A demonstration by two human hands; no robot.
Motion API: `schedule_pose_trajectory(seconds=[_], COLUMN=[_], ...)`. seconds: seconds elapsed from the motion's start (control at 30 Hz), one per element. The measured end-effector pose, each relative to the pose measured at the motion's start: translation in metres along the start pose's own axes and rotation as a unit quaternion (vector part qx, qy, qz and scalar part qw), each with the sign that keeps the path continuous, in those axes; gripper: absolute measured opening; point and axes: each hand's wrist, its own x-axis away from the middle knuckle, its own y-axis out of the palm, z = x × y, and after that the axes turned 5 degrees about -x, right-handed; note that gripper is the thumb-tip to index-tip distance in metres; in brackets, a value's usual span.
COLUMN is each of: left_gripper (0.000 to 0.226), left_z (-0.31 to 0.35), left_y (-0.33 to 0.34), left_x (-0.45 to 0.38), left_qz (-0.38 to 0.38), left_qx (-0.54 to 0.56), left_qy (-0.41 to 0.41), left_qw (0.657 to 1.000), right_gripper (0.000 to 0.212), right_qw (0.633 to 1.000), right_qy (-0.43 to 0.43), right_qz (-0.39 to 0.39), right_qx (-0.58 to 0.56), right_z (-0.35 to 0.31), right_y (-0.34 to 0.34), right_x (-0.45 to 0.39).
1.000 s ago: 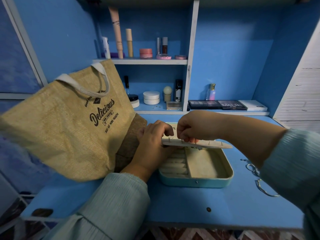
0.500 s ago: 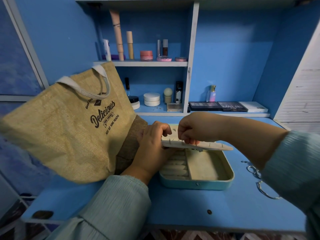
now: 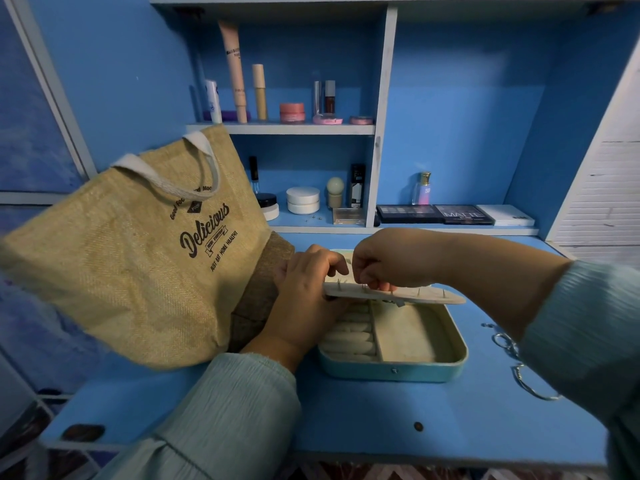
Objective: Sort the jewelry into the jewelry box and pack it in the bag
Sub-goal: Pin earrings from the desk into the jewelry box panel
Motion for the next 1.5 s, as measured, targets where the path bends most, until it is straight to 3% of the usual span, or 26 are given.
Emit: schedule_pose_trajectory(seconds=[0.1,0.2,0.33,0.87,1.13,1.5], left_gripper=[0.015,0.027,0.036,0.033,0.032,0.034], left_z=[-0.003,-0.007,-0.009,-0.013,-0.009,-0.008], left_y=[0.002,0.005,0.005,0.007,0.006,0.005], left_x=[-0.001,0.0,0.001,0.001,0.001,0.001], left_qz=[0.009,0.015,0.005,0.026,0.024,0.031], left_qx=[-0.006,-0.017,-0.023,-0.023,-0.016,-0.022], left_qy=[0.031,0.051,0.056,0.07,0.067,0.068], left_qw=[0.999,0.998,0.998,0.997,0.997,0.997], right_gripper=[0.011,0.014,0.017,0.019,0.018,0.02], right_qw=[1.0,1.0,0.999,0.999,1.0,0.998], right_qy=[0.001,-0.002,-0.006,-0.003,0.004,-0.009], right_qz=[-0.005,-0.01,-0.016,-0.014,-0.002,-0.004], right_qx=[-0.019,0.009,0.028,0.031,-0.02,0.069], right_z=[0.001,0.001,0.0,0.001,0.005,0.001], right_y=[-0.001,-0.001,-0.001,-0.001,-0.001,-0.001], right_x=[-0.001,-0.001,-0.001,-0.001,-0.003,-0.001])
